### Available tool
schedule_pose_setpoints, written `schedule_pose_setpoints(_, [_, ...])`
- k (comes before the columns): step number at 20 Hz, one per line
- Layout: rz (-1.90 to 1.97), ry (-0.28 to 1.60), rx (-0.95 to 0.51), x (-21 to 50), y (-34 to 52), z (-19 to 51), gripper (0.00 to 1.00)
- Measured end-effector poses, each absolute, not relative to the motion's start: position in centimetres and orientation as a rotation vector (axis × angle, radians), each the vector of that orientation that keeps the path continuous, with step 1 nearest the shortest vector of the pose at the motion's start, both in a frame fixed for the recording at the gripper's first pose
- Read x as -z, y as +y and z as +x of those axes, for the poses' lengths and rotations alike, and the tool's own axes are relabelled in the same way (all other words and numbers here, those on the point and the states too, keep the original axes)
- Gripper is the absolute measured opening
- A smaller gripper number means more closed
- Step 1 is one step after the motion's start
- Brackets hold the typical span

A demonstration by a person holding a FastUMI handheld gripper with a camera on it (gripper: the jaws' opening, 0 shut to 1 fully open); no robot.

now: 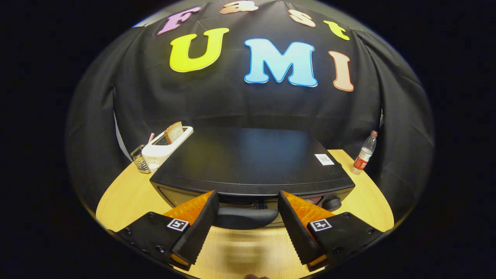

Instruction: Open the toaster oven, put the food inside, and close the toaster oven door.

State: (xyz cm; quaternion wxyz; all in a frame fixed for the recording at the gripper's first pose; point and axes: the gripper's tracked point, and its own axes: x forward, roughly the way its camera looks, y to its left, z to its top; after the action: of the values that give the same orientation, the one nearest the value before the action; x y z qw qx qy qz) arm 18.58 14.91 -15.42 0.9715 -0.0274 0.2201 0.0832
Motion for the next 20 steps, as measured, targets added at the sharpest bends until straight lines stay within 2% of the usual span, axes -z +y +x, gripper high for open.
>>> schedule_pose_setpoints(11, [-0.046, 0.434, -0.202, 15.8, 14.9, 17.5, 0.97])
schedule_pose_setpoints(20, [-0.079, 0.475, -0.199, 18.2, 14.3, 12.7, 0.97])
